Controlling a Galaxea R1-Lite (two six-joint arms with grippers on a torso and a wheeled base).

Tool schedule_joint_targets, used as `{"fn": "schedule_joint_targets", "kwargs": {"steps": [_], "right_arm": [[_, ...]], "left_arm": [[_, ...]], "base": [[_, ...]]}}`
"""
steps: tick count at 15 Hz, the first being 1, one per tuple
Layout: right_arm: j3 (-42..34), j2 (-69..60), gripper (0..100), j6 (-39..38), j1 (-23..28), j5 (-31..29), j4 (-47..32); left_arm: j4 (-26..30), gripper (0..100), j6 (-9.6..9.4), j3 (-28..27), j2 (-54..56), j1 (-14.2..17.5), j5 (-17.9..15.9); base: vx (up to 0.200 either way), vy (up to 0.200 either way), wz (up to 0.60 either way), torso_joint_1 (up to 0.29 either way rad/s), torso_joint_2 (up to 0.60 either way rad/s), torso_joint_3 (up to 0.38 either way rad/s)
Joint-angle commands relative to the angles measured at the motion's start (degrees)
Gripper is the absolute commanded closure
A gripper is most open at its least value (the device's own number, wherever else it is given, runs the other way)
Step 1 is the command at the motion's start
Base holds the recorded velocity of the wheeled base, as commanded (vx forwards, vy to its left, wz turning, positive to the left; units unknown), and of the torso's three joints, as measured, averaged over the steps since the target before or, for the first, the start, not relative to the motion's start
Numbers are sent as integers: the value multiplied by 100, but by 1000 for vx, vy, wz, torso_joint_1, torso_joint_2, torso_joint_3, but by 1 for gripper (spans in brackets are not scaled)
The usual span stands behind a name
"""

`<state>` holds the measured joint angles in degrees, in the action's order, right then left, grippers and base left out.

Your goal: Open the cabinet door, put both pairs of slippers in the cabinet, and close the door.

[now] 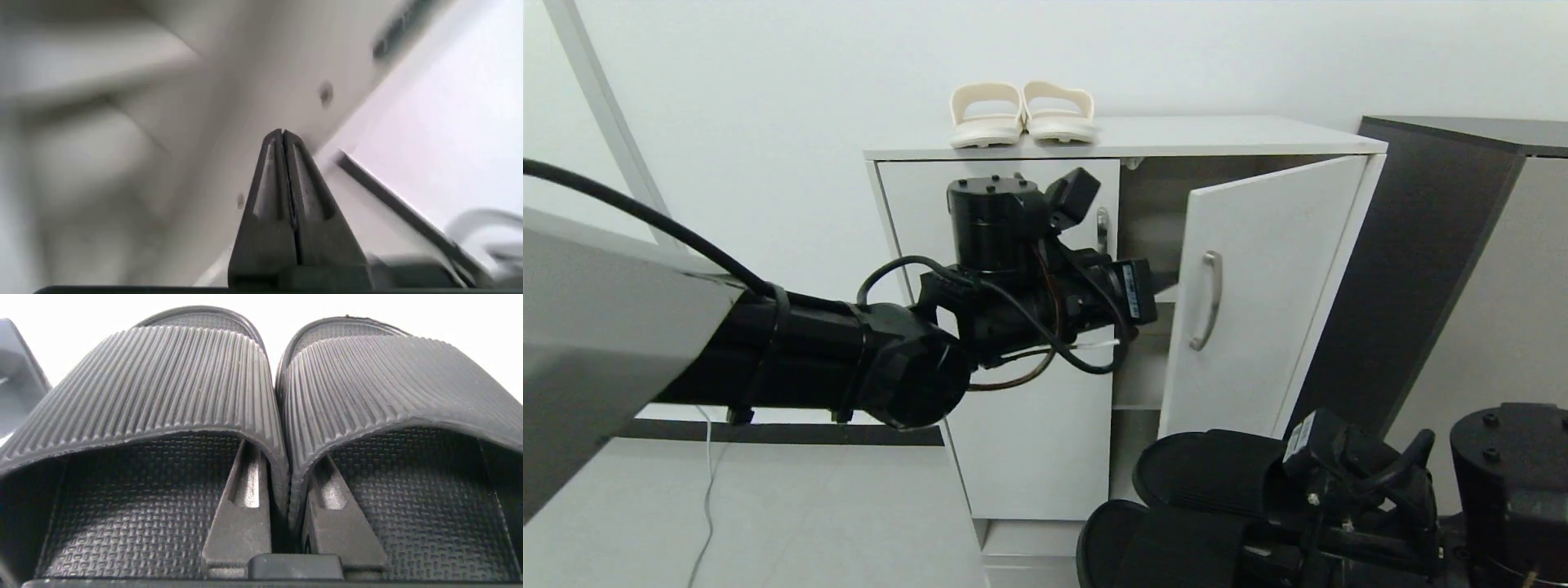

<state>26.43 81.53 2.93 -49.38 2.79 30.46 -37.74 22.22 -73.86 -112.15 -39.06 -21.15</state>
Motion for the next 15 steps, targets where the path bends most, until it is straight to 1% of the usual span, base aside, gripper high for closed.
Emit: {"fn": "schedule_joint_targets", "kwargs": {"steps": [1,2,4,5,7,9,11,12,13,14,15], "right_arm": [[-33,-76,100,6,-98,2,-5],[-41,-93,100,6,-115,-7,3],[-41,-129,100,6,-124,-24,3],[-41,-137,100,6,-115,-42,12],[-24,-129,100,-3,-45,-51,12],[29,-67,100,-3,113,-42,12],[47,-50,100,-11,166,-33,12],[55,-41,100,-11,166,-24,12],[47,-23,100,-11,166,-24,12],[47,-23,100,-11,166,-24,12],[55,-14,100,-11,192,-24,12]], "left_arm": [[-155,100,-25,294,334,-427,76],[-163,100,-43,276,343,-497,76],[-172,100,-43,267,343,-471,76],[-198,100,-43,311,396,-348,76],[-225,100,-43,654,888,-67,76],[-207,100,-51,1401,1714,135,85],[-75,100,-69,2429,2980,223,85],[171,100,-122,2921,3727,223,102],[672,100,-174,3431,4597,223,146],[1313,100,-306,3844,5467,232,296],[1937,100,-473,4126,6188,267,542]], "base": [[-200,0,0,-7,2,2],[-200,0,0,-2,2,12],[-200,0,0,0,2,7],[0,0,0,0,0,0],[0,0,0,0,0,0],[0,0,0,0,0,0],[0,0,0,0,0,0],[0,0,0,0,0,0],[0,0,0,0,0,0],[0,0,0,0,0,0],[0,0,0,0,0,0]]}}
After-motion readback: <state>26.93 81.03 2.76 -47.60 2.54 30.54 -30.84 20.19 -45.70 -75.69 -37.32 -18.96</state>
